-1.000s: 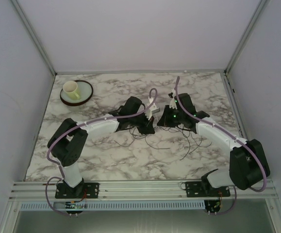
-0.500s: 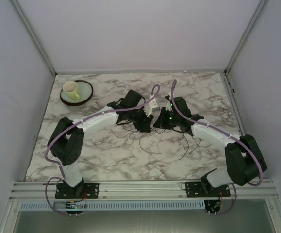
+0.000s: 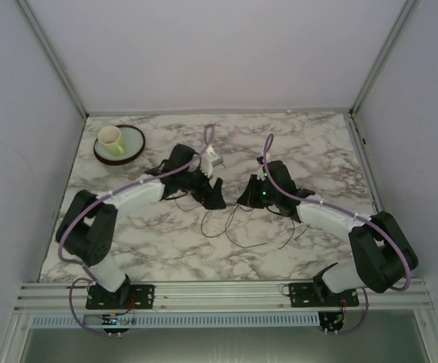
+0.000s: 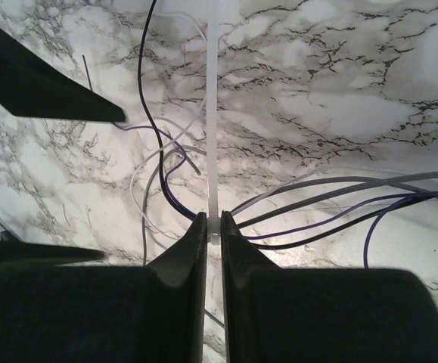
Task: Zip-tie the wires
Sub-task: Adjust the cable at the center of the board.
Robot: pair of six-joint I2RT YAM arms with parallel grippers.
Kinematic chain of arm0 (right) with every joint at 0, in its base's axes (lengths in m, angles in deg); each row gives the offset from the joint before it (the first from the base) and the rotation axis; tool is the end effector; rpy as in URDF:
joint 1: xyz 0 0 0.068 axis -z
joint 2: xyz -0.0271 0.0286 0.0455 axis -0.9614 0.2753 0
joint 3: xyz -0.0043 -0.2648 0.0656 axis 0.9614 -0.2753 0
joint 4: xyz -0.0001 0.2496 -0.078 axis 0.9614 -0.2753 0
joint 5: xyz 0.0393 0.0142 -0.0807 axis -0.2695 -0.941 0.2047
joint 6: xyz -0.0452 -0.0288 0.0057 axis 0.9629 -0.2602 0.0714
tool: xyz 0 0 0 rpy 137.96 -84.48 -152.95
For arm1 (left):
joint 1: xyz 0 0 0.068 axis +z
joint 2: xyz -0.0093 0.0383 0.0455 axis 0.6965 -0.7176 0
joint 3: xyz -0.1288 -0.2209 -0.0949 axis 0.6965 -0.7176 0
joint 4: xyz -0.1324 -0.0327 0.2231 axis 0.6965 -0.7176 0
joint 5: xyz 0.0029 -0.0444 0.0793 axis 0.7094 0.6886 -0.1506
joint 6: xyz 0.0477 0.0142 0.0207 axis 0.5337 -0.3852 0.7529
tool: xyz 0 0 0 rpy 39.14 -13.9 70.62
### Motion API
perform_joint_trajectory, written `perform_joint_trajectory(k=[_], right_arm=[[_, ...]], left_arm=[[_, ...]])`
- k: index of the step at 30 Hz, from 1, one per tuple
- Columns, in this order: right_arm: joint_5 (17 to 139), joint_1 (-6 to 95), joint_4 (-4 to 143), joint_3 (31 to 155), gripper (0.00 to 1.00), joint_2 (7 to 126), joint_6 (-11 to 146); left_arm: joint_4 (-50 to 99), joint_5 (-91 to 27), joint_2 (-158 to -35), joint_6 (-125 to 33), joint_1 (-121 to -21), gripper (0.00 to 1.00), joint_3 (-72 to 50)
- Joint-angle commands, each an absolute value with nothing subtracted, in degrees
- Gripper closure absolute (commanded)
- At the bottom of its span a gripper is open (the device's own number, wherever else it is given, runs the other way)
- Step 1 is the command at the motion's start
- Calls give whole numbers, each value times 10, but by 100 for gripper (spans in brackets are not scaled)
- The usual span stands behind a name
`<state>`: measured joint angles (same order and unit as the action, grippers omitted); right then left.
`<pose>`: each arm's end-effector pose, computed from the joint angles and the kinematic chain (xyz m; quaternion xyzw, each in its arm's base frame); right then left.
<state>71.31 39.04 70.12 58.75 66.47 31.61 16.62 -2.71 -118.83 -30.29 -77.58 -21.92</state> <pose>0.2318 0.1731 0.1958 0.0077 0.8985 0.3551 0.2581 0.2909 -0.2181 0.2073 0.4031 0.7787 -0.3817 0.2925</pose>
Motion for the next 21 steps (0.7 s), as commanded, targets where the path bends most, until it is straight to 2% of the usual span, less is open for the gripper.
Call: perform_joint_trajectory(k=[1, 6, 9, 16, 21], right_arm=[[745, 376, 735, 586, 100, 642, 327], [763, 361, 736, 587, 100, 638, 338], [768, 354, 736, 593, 100, 637, 341], [776, 343, 742, 599, 100, 625, 353], [774, 336, 743, 606, 100, 626, 355]], left_arm=[[373, -9, -1095, -466, -751, 12, -268], [540, -99, -1053, -649, -750, 11, -343], [579, -135, -1050, -718, -751, 11, -364], [563, -174, -1071, -756, -755, 12, -376], [611, -184, -1110, -789, -771, 16, -377]])
